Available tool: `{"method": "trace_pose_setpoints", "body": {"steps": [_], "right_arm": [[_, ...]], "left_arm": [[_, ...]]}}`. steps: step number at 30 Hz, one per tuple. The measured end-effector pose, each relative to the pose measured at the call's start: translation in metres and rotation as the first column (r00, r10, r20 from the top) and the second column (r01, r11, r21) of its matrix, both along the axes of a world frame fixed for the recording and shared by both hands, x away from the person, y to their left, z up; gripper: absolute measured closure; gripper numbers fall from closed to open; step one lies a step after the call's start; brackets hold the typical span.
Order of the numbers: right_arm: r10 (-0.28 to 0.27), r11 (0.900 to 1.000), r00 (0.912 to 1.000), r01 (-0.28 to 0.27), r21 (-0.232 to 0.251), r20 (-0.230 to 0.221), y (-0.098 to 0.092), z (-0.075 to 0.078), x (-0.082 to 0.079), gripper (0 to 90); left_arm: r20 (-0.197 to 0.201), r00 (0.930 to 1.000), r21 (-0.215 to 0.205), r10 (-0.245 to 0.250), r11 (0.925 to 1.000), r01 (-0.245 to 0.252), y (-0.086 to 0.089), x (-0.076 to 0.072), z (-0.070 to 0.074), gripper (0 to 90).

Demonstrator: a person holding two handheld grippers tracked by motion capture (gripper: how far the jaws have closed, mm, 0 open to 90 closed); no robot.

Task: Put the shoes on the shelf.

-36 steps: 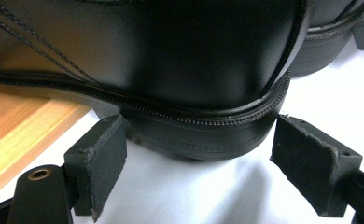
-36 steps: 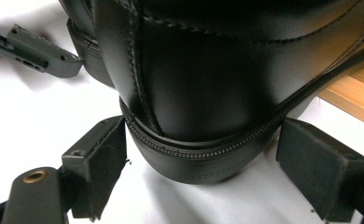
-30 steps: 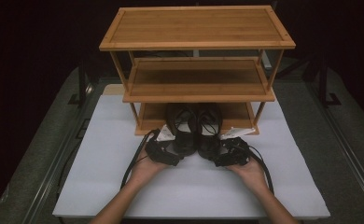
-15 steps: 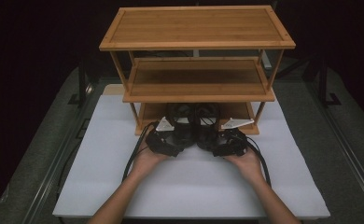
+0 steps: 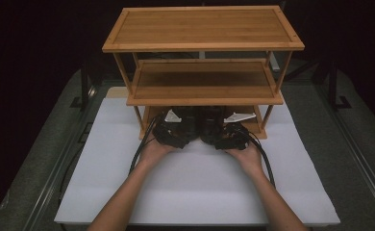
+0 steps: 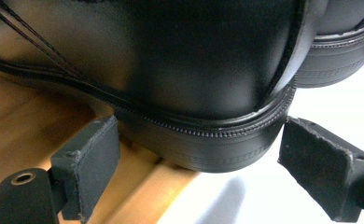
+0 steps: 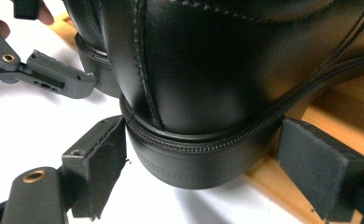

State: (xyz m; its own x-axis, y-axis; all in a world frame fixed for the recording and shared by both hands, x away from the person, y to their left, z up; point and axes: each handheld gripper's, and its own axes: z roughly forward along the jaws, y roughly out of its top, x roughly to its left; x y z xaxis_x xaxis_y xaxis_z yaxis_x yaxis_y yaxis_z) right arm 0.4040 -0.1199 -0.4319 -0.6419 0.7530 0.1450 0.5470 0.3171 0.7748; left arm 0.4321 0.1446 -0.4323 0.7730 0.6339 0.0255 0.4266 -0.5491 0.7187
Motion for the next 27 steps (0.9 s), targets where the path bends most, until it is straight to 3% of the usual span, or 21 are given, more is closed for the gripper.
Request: {"method": "trace_pose_setpoints", "body": {"steps": [5,9,12,13,14,15,16,17,18,19,20,22,27], "right_arm": [[-0.022,1.000,0.9998,0.022,-0.020,0.001,0.003,-0.005,0.010,16.1],[-0.031,0.999,0.9995,0.031,-0.038,0.003,0.005,-0.007,0.019,16.1],[-0.028,0.998,0.9996,0.028,-0.048,0.005,0.007,-0.007,0.022,16.0],[-0.019,0.998,0.9997,0.020,-0.051,0.016,0.007,-0.008,0.024,16.0],[-0.040,0.998,0.9992,0.040,-0.057,0.003,0.006,-0.009,0.026,16.0],[-0.040,0.998,0.9992,0.040,-0.057,0.003,0.006,-0.009,0.026,16.0],[-0.051,0.998,0.9985,0.050,-0.049,-0.020,0.006,-0.009,0.027,16.0],[-0.019,0.998,0.9990,0.021,-0.059,0.040,0.004,-0.011,0.032,16.0],[-0.020,0.998,0.9991,0.022,-0.055,0.037,0.003,-0.013,0.034,16.0],[-0.020,0.998,0.9991,0.022,-0.055,0.037,0.003,-0.013,0.034,16.0],[-0.022,0.998,0.9992,0.024,-0.051,0.034,0.003,-0.013,0.035,16.0],[-0.017,0.999,0.9994,0.018,-0.032,0.029,0.000,-0.015,0.038,15.9],[-0.018,0.999,0.9993,0.020,-0.041,0.033,0.000,-0.015,0.040,16.1]], "left_arm": [[0.004,1.0000,0.034,0.007,0.9994,-0.007,-0.003,0.011,-0.003,12.4],[-0.003,0.9995,0.032,0.031,0.9990,-0.031,-0.004,0.019,-0.007,12.4],[-0.014,0.9998,0.028,0.014,0.9995,-0.014,-0.005,0.023,-0.009,12.4],[0.044,0.9981,0.083,-0.043,0.9958,0.039,-0.002,0.030,-0.006,12.4],[-0.015,0.9998,0.026,0.013,0.9996,-0.013,-0.006,0.026,-0.009,12.3],[0.091,0.9877,0.140,-0.127,0.9836,0.114,0.001,0.041,-0.004,12.3],[0.076,0.9921,0.125,-0.100,0.9880,0.090,0.000,0.040,-0.005,12.3],[0.026,0.9996,0.068,-0.013,0.9976,0.012,-0.004,0.034,-0.008,12.3],[0.106,0.9848,0.156,-0.138,0.9804,0.120,0.001,0.046,-0.004,12.2],[-0.012,0.9998,0.024,0.016,0.9996,-0.016,-0.006,0.032,-0.010,12.2],[0.094,0.9888,0.131,-0.116,0.9860,0.103,0.001,0.046,-0.006,12.2],[0.109,0.9845,0.144,-0.137,0.9822,0.121,0.002,0.049,-0.006,12.3],[0.114,0.9818,0.146,-0.152,0.9801,0.134,0.003,0.051,-0.006,12.4]]}}
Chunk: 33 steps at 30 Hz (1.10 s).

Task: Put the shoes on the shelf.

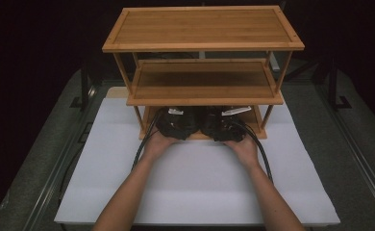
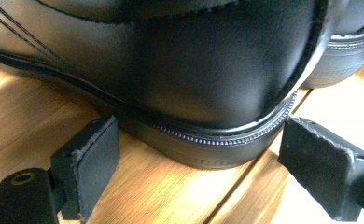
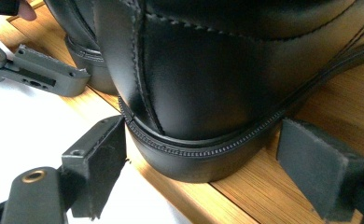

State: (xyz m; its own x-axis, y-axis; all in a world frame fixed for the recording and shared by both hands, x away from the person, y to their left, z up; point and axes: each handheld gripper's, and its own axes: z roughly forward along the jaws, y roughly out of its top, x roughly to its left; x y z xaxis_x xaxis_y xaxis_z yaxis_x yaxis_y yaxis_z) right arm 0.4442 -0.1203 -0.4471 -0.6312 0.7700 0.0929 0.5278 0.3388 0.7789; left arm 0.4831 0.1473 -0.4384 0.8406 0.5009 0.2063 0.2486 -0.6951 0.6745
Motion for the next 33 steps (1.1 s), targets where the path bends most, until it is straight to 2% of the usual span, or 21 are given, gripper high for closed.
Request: {"method": "trace_pose_setpoints", "body": {"steps": [2,3,4,5,6,8,9,10,11,13,15,17,20,24,26,27,28,29,30,33], "right_arm": [[-0.005,1.000,1.0000,0.005,-0.008,0.000,0.000,0.001,-0.002,16.8],[-0.008,1.000,1.0000,0.008,-0.011,0.003,0.000,0.002,-0.003,17.9],[-0.006,1.000,1.0000,0.006,-0.002,0.004,-0.001,0.003,-0.005,17.8],[-0.001,1.000,1.0000,0.001,0.004,0.004,-0.003,0.005,-0.006,17.8],[0.000,1.000,1.0000,0.000,0.008,0.008,-0.004,0.006,-0.007,17.8],[-0.012,1.000,0.9994,0.012,0.019,-0.034,-0.009,0.010,-0.013,17.3],[-0.009,1.000,0.9992,0.010,0.029,-0.040,-0.011,0.012,-0.016,16.5],[0.008,1.000,1.0000,-0.007,0.024,-0.006,-0.014,0.013,-0.017,16.5],[-0.013,0.999,0.9991,0.014,0.037,-0.040,-0.020,0.016,-0.026,14.9],[-0.017,0.999,0.9990,0.018,0.044,-0.042,-0.023,0.017,-0.029,14.9],[-0.017,0.999,0.9991,0.019,0.042,-0.039,-0.037,0.019,-0.043,13.4],[-0.021,0.999,0.9989,0.023,0.042,-0.041,-0.040,0.019,-0.047,13.4],[-0.026,0.999,0.9992,0.026,0.024,-0.029,-0.053,0.020,-0.063,12.0],[-0.045,0.999,0.9988,0.046,0.025,-0.020,-0.071,0.023,-0.084,9.9],[-0.052,0.998,0.9986,0.052,0.024,-0.012,-0.080,0.024,-0.095,8.9],[-0.062,0.998,0.9981,0.062,0.010,0.002,-0.087,0.024,-0.107,8.9],[-0.062,0.998,0.9981,0.062,0.010,0.002,-0.087,0.024,-0.107,8.9],[-0.068,0.998,0.9977,0.067,0.005,0.009,-0.094,0.022,-0.118,8.9],[-0.068,0.998,0.9977,0.067,0.005,0.009,-0.094,0.022,-0.118,8.9],[-0.079,0.997,0.9969,0.079,-0.005,0.005,-0.103,0.019,-0.135,8.9]], "left_arm": [[-0.017,0.9996,-0.012,0.023,0.9997,-0.023,0.000,-0.003,0.000,12.4],[-0.016,0.9997,-0.016,0.019,0.9997,-0.020,0.000,-0.005,0.001,12.9],[0.004,1.0000,-0.012,0.006,0.9999,-0.006,0.002,-0.006,0.004,12.9],[-0.003,0.9997,-0.029,0.024,0.9993,-0.024,0.002,-0.009,0.005,12.9],[-0.142,0.9763,-0.142,0.163,0.9727,-0.183,-0.004,-0.025,0.003,12.9],[-0.141,0.9748,-0.150,0.173,0.9695,-0.194,0.000,-0.030,0.007,12.9],[-0.136,0.9759,-0.145,0.170,0.9710,-0.190,0.001,-0.033,0.009,12.9],[-0.133,0.9780,-0.143,0.161,0.9733,-0.179,0.003,-0.037,0.011,12.9],[-0.139,0.9796,-0.149,0.145,0.9749,-0.165,0.007,-0.043,0.014,12.9],[-0.143,0.9794,-0.142,0.142,0.9765,-0.162,0.011,-0.048,0.017,12.9],[-0.146,0.9796,-0.149,0.138,0.9758,-0.160,0.017,-0.058,0.021,12.9],[-0.135,0.9835,-0.141,0.121,0.9802,-0.140,0.024,-0.068,0.025,12.9],[-0.137,0.9841,-0.136,0.113,0.9819,-0.132,0.033,-0.083,0.029,12.9],[-0.134,0.9851,-0.135,0.107,0.9828,-0.126,0.050,-0.109,0.031,12.9],[-0.131,0.9852,-0.132,0.111,0.9829,-0.128,0.060,-0.121,0.031,12.9],[-0.131,0.9848,-0.132,0.114,0.9825,-0.131,0.066,-0.127,0.031,12.9],[-0.127,0.9847,-0.130,0.119,0.9822,-0.136,0.072,-0.133,0.030,12.9],[-0.124,0.9836,-0.125,0.131,0.9813,-0.146,0.083,-0.143,0.029,12.9],[-0.124,0.9836,-0.125,0.131,0.9813,-0.146,0.083,-0.143,0.029,12.9],[-0.118,0.9807,-0.113,0.156,0.9792,-0.169,0.103,-0.161,0.026,12.9]]}}
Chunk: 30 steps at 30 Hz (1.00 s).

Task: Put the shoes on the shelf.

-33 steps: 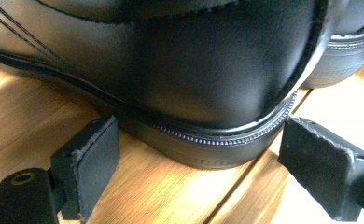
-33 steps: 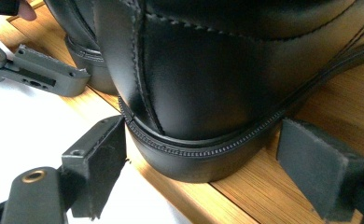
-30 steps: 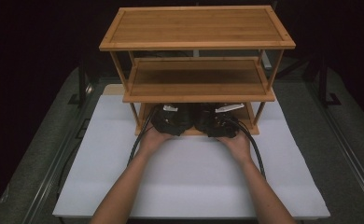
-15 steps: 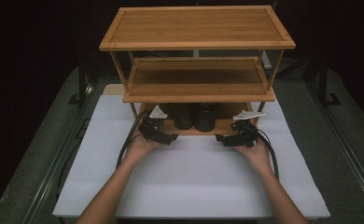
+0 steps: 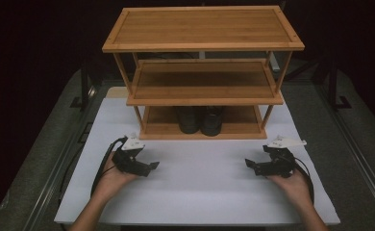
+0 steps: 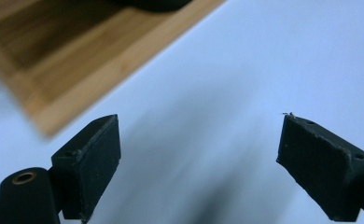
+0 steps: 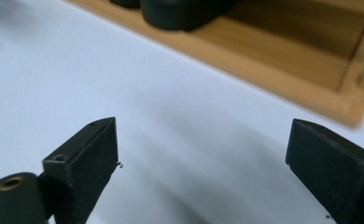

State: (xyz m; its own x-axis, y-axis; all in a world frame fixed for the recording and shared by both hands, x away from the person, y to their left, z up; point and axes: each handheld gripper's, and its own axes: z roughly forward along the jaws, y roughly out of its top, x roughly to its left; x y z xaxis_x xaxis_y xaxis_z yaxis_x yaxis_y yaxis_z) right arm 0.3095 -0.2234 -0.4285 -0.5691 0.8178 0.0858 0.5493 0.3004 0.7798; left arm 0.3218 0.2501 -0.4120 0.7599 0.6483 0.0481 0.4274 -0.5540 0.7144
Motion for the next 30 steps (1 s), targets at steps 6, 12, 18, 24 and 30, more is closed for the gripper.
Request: {"method": "trace_pose_setpoints", "body": {"steps": [6,12,18,24,30], "right_arm": [[-0.034,0.998,0.9994,0.034,-0.053,0.005,-0.015,-0.007,-0.029,8.8],[-0.068,0.994,0.9977,0.066,-0.087,-0.010,-0.031,-0.014,-0.048,8.8],[-0.106,0.985,0.9943,0.105,-0.137,-0.006,-0.043,-0.020,-0.061,8.8],[-0.130,0.979,0.9915,0.127,-0.162,-0.008,-0.050,-0.022,-0.066,8.8],[-0.159,0.980,0.9855,0.150,-0.132,-0.060,-0.060,-0.029,-0.063,5.5]], "left_arm": [[-0.003,0.9981,0.029,0.062,0.9976,-0.062,0.036,-0.029,-0.010,12.9],[-0.030,0.9933,0.051,0.112,0.9926,-0.110,0.063,-0.051,-0.024,12.8],[-0.039,0.9891,0.035,0.142,0.9895,-0.141,0.076,-0.063,-0.032,11.8],[-0.029,0.9862,0.014,0.163,0.9866,-0.162,0.081,-0.068,-0.036,7.1],[-0.033,0.9851,0.009,0.169,0.9857,-0.168,0.083,-0.068,-0.038,1.4]]}}
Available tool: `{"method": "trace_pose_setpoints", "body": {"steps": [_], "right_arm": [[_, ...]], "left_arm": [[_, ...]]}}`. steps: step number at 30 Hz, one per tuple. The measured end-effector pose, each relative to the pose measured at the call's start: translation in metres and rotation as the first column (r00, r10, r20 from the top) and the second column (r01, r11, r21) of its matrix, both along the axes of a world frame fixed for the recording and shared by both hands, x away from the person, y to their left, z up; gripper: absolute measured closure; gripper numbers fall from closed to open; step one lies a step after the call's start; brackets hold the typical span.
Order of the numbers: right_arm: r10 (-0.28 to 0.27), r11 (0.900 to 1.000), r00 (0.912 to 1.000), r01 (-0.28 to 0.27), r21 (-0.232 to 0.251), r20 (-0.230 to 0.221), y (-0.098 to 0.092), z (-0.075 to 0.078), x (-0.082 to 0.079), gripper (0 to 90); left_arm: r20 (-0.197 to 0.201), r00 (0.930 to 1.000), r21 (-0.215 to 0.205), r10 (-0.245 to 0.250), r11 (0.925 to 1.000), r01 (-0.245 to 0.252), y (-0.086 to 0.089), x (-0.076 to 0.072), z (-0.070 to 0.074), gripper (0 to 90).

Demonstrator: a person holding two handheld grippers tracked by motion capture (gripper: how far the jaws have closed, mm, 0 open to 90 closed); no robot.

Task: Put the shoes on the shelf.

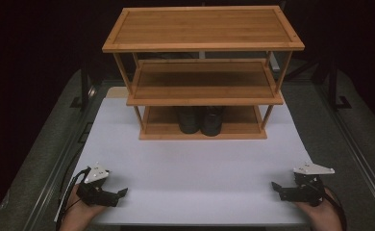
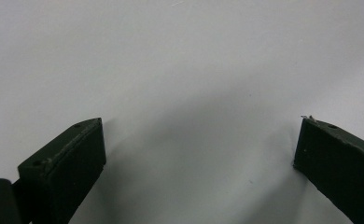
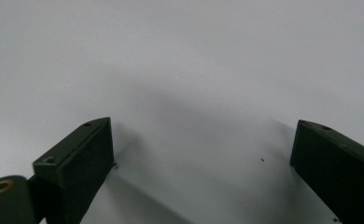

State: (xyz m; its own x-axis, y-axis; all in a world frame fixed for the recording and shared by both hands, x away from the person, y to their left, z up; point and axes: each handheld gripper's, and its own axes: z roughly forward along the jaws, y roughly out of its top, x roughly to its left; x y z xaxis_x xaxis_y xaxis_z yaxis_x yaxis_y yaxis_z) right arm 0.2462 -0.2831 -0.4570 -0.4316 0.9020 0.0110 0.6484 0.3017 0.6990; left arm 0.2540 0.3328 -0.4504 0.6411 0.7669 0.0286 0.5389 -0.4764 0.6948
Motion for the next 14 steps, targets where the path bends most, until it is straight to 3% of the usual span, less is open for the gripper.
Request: {"method": "trace_pose_setpoints", "body": {"steps": [14], "right_arm": [[-0.002,1.000,1.0000,0.002,0.006,-0.005,-0.0006,-0.0004,0.0003,5.3]], "left_arm": [[-0.001,1.0000,-0.004,0.002,1.0000,-0.002,0.0003,0.0003,-0.0003,1.4]]}}
